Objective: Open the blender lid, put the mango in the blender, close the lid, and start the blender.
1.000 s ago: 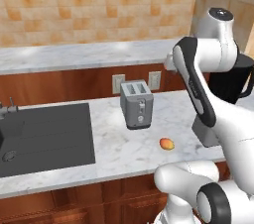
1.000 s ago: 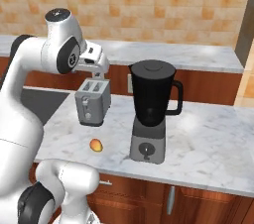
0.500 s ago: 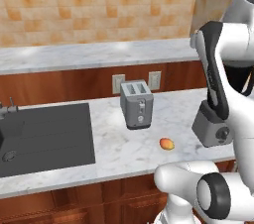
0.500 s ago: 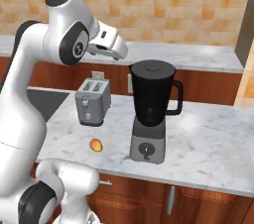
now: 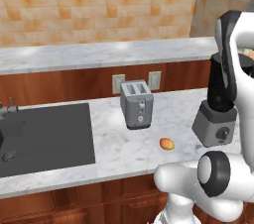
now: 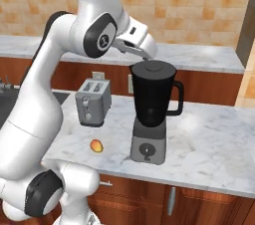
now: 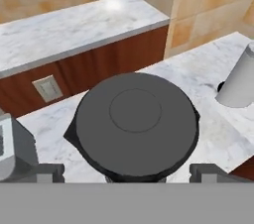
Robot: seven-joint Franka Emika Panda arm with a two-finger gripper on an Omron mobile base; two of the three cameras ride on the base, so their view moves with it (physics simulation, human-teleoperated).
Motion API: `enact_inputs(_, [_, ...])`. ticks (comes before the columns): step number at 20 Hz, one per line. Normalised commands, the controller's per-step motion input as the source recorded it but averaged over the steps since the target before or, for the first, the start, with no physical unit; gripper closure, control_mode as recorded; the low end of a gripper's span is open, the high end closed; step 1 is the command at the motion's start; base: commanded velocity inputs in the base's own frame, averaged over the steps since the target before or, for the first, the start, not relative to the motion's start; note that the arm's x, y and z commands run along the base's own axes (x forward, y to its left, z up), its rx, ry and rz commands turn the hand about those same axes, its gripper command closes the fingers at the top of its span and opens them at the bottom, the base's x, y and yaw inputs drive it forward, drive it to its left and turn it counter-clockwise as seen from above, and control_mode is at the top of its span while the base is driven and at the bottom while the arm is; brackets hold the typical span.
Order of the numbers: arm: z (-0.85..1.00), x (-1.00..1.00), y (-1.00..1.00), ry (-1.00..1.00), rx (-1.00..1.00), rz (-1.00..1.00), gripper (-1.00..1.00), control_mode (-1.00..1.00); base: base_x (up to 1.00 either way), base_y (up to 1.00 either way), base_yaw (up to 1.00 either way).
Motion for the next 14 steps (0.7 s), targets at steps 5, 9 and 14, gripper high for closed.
enact_inputs(5, [-0.28,0.15,-0.35,0.02,0.09,0.00,-1.00,-1.00,0.00,0.00,0.00])
enact_inputs(9, [-0.30,0.22,-0.39,0.00,0.15,0.00,-1.00,-1.00,0.00,0.00,0.00])
enact_inputs(14, [-0.28,0.33,-0.10,0.00,0.05,0.00,-1.00,-1.00,0.00,0.00,0.00])
